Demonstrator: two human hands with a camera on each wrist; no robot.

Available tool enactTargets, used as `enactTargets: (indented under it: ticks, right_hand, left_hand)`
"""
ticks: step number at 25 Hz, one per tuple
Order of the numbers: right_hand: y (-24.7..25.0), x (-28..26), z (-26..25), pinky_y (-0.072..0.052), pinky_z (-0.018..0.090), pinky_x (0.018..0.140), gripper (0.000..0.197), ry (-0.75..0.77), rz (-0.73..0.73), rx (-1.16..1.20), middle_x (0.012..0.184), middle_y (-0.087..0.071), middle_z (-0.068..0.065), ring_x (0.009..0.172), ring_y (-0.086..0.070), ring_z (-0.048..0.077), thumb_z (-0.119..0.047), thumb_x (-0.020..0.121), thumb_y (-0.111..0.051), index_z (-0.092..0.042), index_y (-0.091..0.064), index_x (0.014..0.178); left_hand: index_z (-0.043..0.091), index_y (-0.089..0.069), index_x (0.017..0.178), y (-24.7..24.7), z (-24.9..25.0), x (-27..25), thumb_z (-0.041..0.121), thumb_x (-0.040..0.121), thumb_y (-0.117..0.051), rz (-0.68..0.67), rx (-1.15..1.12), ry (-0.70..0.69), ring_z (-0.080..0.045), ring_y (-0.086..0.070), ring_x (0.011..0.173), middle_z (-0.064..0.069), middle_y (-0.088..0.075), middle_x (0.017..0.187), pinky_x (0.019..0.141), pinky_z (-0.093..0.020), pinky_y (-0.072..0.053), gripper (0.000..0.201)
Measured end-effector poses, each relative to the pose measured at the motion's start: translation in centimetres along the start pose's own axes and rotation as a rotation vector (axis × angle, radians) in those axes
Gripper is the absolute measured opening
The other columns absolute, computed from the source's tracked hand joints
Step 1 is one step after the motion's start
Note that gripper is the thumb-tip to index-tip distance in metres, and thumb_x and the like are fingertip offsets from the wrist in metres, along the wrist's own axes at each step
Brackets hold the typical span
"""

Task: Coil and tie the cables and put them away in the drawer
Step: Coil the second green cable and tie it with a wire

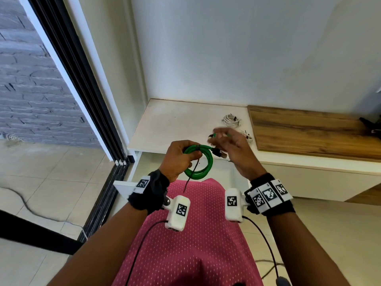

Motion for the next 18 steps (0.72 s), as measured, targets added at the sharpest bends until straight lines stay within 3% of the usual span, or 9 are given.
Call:
enactTargets:
  ticks: [3,6,9,12,14,15,18]
  right_hand:
    - [-1.2,-0.1,2.2,-0.052,0.035,0.063,0.04,-0.376,-0.122,0.16,0.087,-0.069,0.021,0.075,-0.068,0.026,-0.033,0.101,-0.043,0.0,-0.064,0.104]
    - [-1.6,-0.7,3.1,-0.043,0.027,0.053,0.028,-0.516,-0.12,0.35,0.085,-0.069,0.019,0.071,-0.067,0.021,-0.014,0.097,-0.045,0.004,-0.064,0.106]
    - [-1.9,-0.8,4.1,-0.04,0.024,0.047,0.03,-0.617,-0.055,0.489,0.091,-0.067,0.023,0.068,-0.064,0.022,-0.007,0.084,-0.052,0.006,-0.06,0.11]
    - [-1.8,-0.6,4.2,-0.047,0.029,0.058,0.038,-0.662,0.031,0.535,0.088,-0.063,0.018,0.071,-0.06,0.022,-0.01,0.069,-0.07,0.003,-0.065,0.104]
    - [-1.6,-0.4,3.8,-0.055,0.03,0.063,0.039,-0.609,0.069,0.541,0.085,-0.068,0.016,0.07,-0.065,0.022,-0.007,0.069,-0.073,0.003,-0.067,0.106]
    - [-1.5,-0.3,3.7,-0.057,0.029,0.058,0.035,-0.568,0.092,0.547,0.083,-0.07,0.017,0.066,-0.067,0.023,-0.002,0.072,-0.07,0.005,-0.066,0.107]
    - [-1.5,-0.3,3.1,-0.058,0.028,0.055,0.022,-0.432,0.168,0.458,0.075,-0.071,0.022,0.059,-0.069,0.025,0.01,0.076,-0.067,0.014,-0.064,0.098]
  left_hand:
    - [0.009,-0.069,0.097,-0.1,0.2,0.0,-0.001,0.083,-0.066,0.046,0.188,-0.167,-0.011,-0.063,0.076,-0.002,-0.069,0.086,0.06,-0.011,-0.047,0.017]
    - [0.009,-0.072,0.098,0.1,0.1,-0.3,-0.003,0.078,-0.067,0.1,0.302,-0.343,-0.017,-0.063,0.091,-0.005,-0.064,0.098,0.082,-0.019,-0.051,0.023]
    - [0.004,-0.072,0.096,-0.1,0.3,-0.8,-0.013,0.075,-0.065,0.084,0.307,-0.399,-0.011,-0.061,0.088,-0.005,-0.051,0.101,0.076,-0.009,-0.049,0.028]
    - [0.007,-0.073,0.097,-0.2,0.2,-0.9,-0.008,0.075,-0.071,0.031,0.329,-0.411,-0.016,-0.061,0.09,-0.002,-0.05,0.102,0.08,-0.015,-0.051,0.027]
    - [0.01,-0.073,0.098,-0.5,-0.2,-1.0,-0.002,0.074,-0.074,-0.004,0.354,-0.391,-0.017,-0.06,0.091,0.0,-0.053,0.1,0.083,-0.02,-0.05,0.027]
    - [0.012,-0.072,0.099,-0.7,-0.4,-1.1,-0.001,0.074,-0.075,-0.013,0.333,-0.365,-0.017,-0.061,0.09,-0.002,-0.056,0.099,0.082,-0.023,-0.05,0.028]
    - [0.019,-0.059,0.103,-0.7,-0.7,-1.3,0.007,0.079,-0.074,-0.064,0.254,-0.222,-0.01,-0.059,0.07,-0.003,-0.061,0.098,0.061,-0.024,-0.048,0.03]
Point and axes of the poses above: each hand's wrist, its own x-axis towards the middle knuckle, its own y-axis out of the back of the hand, z = x × y, the point moved 2 cm from there along x, towards the middle knuckle
